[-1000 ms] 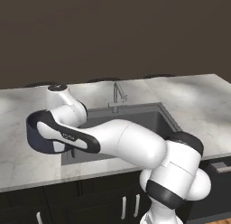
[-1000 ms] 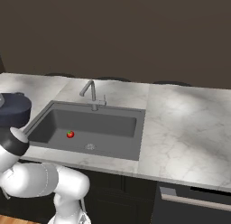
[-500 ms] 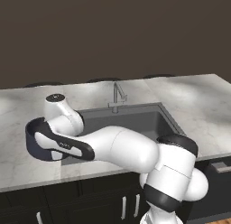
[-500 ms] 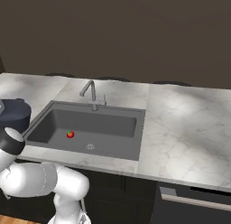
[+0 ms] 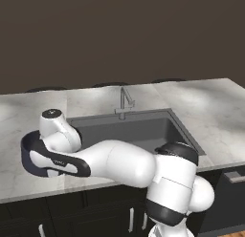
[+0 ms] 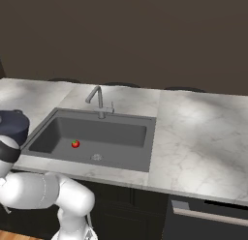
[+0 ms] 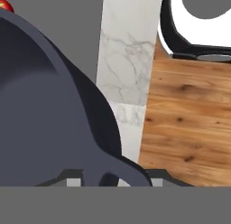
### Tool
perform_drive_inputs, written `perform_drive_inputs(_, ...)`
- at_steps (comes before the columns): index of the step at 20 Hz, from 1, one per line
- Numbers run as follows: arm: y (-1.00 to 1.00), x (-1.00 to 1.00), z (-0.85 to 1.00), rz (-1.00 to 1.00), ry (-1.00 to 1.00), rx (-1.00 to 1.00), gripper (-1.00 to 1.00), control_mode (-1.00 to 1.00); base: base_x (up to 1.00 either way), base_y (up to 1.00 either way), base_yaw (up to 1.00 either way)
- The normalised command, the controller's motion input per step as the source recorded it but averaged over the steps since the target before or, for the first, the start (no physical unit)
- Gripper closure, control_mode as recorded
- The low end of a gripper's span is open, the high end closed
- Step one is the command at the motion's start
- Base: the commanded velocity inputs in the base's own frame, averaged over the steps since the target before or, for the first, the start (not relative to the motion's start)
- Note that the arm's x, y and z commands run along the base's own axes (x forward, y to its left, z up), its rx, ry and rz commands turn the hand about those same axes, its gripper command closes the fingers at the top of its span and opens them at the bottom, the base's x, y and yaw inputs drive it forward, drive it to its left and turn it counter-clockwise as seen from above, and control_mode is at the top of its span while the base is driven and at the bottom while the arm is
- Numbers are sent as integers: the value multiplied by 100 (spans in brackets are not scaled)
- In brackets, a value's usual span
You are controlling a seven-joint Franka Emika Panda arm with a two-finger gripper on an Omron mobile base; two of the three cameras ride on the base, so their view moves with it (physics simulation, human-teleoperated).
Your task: Dump the tomato from the pot into the sink. Then turn on the water and wash the tomato. Then turn off the water and put the tomato back in the pot.
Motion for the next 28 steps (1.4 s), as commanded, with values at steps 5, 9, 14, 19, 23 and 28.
perform_drive_inputs(5, 21, 17, -10, 0, 1, 0, 100, -100, 0, 0, 0)
perform_drive_inputs(9, 19, 27, -8, 0, 0, 0, 100, -100, 0, 0, 0)
perform_drive_inputs(14, 21, 28, -12, 0, 0, 0, 100, -100, 0, 0, 0)
perform_drive_inputs(19, 15, 6, -22, 0, 0, -3, 100, -100, 0, 0, 0)
perform_drive_inputs(23, 5, 0, -15, 0, 0, -6, -100, -100, 0, 0, 0)
perform_drive_inputs(28, -4, -10, 0, 0, 0, -5, -100, -100, 0, 0, 0)
